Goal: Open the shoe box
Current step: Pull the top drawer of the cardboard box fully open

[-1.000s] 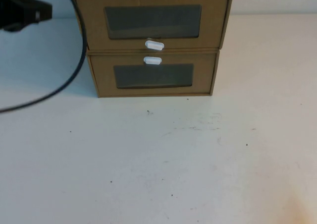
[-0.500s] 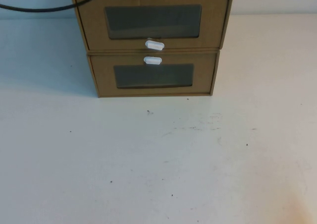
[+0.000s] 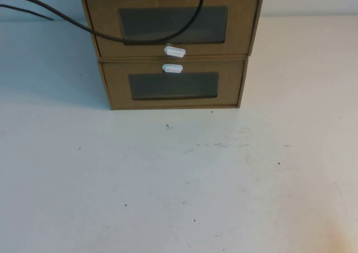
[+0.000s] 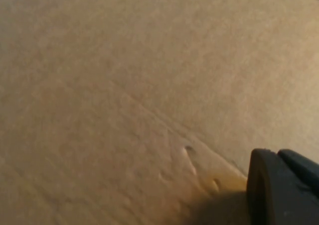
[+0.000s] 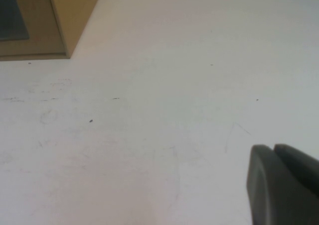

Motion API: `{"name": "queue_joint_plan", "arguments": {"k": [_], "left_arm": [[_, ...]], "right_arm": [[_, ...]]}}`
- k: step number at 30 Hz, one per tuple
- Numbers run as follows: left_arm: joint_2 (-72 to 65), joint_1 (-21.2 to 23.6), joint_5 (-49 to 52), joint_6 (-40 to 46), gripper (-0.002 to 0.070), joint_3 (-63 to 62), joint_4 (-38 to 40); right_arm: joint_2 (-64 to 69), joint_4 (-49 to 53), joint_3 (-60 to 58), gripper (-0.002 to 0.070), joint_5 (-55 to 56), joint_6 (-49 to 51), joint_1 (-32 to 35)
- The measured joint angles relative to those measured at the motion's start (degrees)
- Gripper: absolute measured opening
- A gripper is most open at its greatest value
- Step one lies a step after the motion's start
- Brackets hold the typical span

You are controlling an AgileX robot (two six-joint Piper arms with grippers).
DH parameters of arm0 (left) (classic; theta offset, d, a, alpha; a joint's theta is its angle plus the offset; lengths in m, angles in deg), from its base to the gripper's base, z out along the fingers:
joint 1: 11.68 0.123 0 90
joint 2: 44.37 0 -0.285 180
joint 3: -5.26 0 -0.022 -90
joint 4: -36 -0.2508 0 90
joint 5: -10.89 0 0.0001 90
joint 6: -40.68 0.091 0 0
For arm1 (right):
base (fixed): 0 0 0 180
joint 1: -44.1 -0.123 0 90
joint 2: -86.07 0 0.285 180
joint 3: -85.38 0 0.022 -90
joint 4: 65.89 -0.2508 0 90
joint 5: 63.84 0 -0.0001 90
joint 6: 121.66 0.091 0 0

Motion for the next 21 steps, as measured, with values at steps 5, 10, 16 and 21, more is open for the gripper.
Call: {"name": "queue_joint_plan", "arguments": {"k": [5, 10, 16, 21], "left_arm": [[-0.24, 0.00, -1.45, -1.45, -0.0004, -0.38, -1.34], [-0.46, 0.00, -2.41, -1.99, -0.0004, -0.38, -2.14], [-0.56, 0.00, -2.17, -2.48, -0.0004, -0.49, -2.17], [-0.56, 0.00, -1.92, -3.82, -0.0004, -0.49, -2.17]], "right_arm": [[0.00, 0.00, 0.00, -0.0014, 0.00, 0.00, 0.00], [0.00, 0.00, 0.00, -0.0013, 0.00, 0.00, 0.00], [0.00, 0.00, 0.00, -0.0013, 0.00, 0.00, 0.00], [0.00, 0.00, 0.00, -0.0014, 0.00, 0.00, 0.00]]}}
